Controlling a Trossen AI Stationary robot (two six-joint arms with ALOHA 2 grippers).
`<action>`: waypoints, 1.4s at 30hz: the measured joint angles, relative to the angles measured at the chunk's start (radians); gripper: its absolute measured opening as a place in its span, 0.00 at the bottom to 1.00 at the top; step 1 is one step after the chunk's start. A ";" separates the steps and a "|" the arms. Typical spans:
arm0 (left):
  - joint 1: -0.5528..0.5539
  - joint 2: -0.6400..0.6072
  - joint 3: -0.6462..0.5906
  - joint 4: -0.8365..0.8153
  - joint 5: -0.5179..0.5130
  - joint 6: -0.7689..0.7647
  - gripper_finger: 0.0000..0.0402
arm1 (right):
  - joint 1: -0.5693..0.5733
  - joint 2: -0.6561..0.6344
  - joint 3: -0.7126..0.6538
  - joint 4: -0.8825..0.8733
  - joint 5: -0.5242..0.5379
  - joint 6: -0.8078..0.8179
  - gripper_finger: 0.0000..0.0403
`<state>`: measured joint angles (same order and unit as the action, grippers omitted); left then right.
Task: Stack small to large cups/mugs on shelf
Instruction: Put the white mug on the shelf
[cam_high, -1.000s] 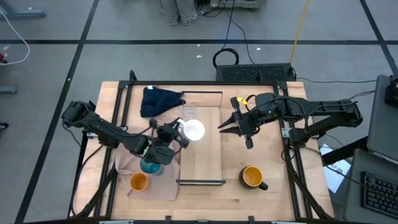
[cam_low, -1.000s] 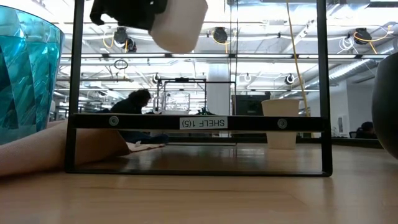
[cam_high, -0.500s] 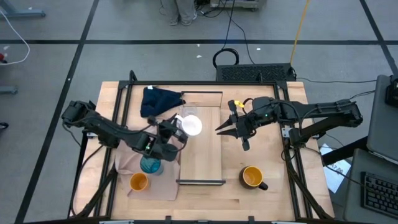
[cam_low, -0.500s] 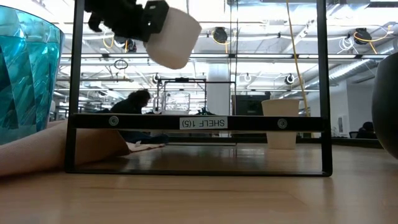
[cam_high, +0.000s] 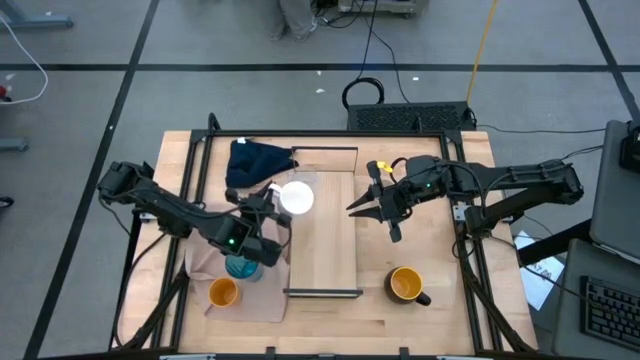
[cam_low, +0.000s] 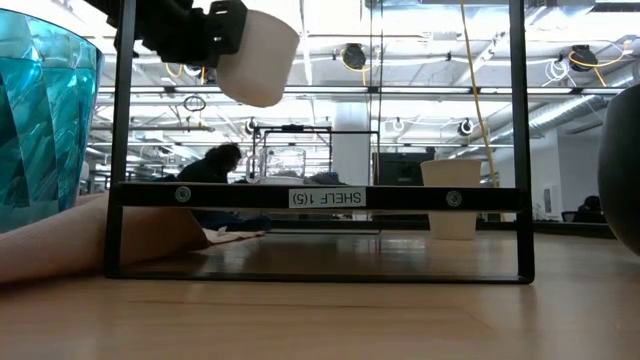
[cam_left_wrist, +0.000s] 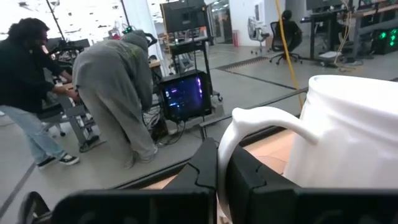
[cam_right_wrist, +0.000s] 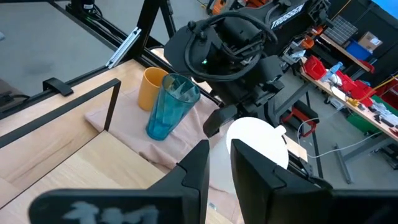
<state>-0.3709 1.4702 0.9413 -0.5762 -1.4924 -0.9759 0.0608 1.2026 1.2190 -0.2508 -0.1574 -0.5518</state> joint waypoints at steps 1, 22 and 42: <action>0.003 -0.008 0.000 -0.002 0.002 0.021 0.02 | 0.000 0.000 0.000 0.000 0.000 -0.001 0.14; 0.055 -0.479 -0.199 0.747 0.606 0.968 0.02 | 0.000 0.000 0.000 0.021 0.000 0.018 0.14; 0.253 -0.439 -0.631 1.358 0.874 1.009 0.02 | 0.000 0.000 0.000 0.053 0.000 0.042 0.14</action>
<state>-0.1178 1.0316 0.3107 0.7815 -0.6186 0.0326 0.0608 1.2022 1.2190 -0.1982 -0.1575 -0.5098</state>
